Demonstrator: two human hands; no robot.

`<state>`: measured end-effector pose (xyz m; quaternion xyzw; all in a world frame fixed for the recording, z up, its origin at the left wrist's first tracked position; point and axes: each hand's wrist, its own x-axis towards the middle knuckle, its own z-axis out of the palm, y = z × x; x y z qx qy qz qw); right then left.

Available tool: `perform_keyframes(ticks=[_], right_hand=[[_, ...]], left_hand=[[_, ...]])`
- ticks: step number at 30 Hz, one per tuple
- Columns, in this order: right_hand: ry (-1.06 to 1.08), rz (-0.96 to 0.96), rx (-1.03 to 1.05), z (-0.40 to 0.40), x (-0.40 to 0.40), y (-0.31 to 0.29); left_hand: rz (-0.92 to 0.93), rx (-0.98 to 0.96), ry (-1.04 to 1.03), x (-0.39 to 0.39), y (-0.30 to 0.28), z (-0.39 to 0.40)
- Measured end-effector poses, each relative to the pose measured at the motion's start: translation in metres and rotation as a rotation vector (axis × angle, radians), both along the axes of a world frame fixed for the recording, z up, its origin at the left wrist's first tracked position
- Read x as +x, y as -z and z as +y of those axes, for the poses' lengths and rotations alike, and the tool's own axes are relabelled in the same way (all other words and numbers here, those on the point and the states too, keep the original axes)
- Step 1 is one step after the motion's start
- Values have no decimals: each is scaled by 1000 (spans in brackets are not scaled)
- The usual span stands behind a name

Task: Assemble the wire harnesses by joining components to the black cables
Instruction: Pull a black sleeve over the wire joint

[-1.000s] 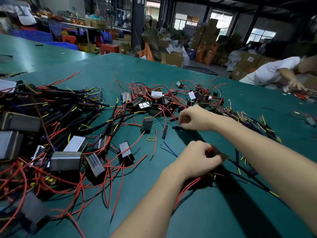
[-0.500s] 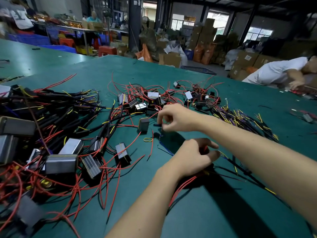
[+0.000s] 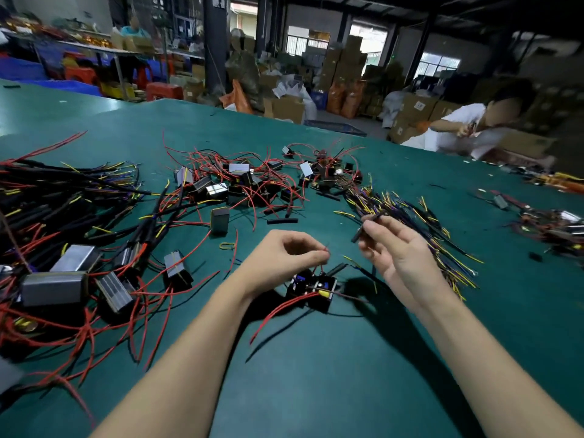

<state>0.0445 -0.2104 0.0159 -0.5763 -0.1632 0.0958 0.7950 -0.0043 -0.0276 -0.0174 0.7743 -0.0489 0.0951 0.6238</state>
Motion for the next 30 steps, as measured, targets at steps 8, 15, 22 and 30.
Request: perform_keyframes(ticks=[8,15,22,30], right_hand=[[45,-229,-112,7,-7,9],[92,-341,-173,12,-6,11],[104,-371,-185,8,-8,11],[118,-402,-208,9,-7,13]], left_hand=[[39,-54,49,-4,-3,3],[25,-33,30,1,-1,3],[21,-22,26,0,0,3],[18,-15,18,0,1,2]])
